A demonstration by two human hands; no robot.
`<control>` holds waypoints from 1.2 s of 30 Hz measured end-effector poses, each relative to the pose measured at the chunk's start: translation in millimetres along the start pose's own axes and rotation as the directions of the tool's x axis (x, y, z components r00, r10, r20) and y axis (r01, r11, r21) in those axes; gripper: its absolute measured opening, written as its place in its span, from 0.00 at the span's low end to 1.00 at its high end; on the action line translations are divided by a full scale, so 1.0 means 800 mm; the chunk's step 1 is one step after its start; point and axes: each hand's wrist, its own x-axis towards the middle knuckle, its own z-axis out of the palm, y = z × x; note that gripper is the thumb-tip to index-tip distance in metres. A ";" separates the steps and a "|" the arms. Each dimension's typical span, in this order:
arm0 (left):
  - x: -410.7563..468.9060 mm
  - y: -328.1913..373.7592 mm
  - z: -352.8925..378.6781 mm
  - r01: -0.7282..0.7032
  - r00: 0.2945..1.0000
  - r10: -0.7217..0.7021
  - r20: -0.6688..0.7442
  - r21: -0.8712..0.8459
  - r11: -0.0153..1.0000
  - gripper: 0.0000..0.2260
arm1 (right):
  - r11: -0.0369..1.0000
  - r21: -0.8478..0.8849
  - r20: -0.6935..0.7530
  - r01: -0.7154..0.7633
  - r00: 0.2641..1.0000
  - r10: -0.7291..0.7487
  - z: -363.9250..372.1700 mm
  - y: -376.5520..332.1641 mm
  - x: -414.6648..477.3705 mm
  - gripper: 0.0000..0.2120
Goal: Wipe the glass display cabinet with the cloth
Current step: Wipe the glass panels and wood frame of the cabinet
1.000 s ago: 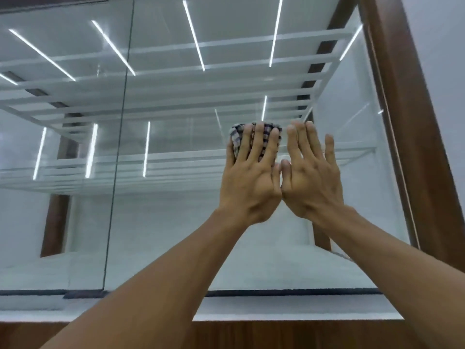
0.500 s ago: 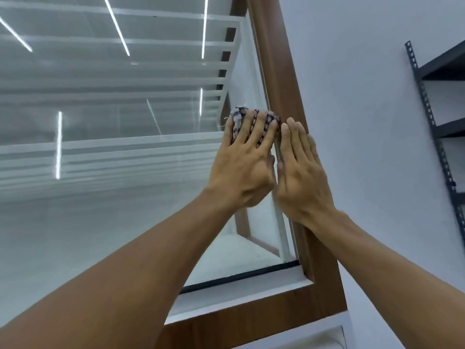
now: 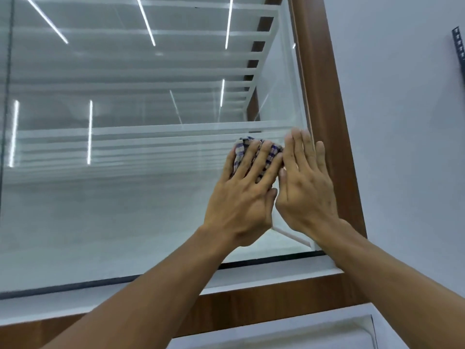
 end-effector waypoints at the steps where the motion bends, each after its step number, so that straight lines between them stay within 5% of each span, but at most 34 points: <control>1: -0.007 -0.012 -0.005 0.019 1.000 -0.019 -0.012 -0.004 1.000 0.27 | 0.999 0.034 -0.003 0.006 1.000 -0.006 0.007 -0.014 0.005 0.28; 21: -0.169 -0.296 -0.110 0.426 0.903 -0.427 -0.047 -0.040 0.904 0.28 | 0.960 0.120 0.058 0.251 0.964 -0.260 0.091 -0.348 0.077 0.31; 28: -0.186 -0.371 -0.136 0.648 0.744 -0.658 -0.118 -0.113 0.753 0.28 | 0.956 0.090 0.078 0.278 0.955 -0.285 0.109 -0.411 0.108 0.32; 33: -0.197 -0.361 -0.128 0.497 0.862 -0.499 -0.086 -0.041 0.867 0.28 | 0.956 0.076 0.044 0.284 0.957 -0.288 0.110 -0.408 0.104 0.31; 36: -0.153 -0.410 -0.149 0.605 0.788 -0.609 -0.086 -0.076 0.793 0.29 | 0.957 0.085 0.048 0.277 0.958 -0.282 0.112 -0.406 0.103 0.31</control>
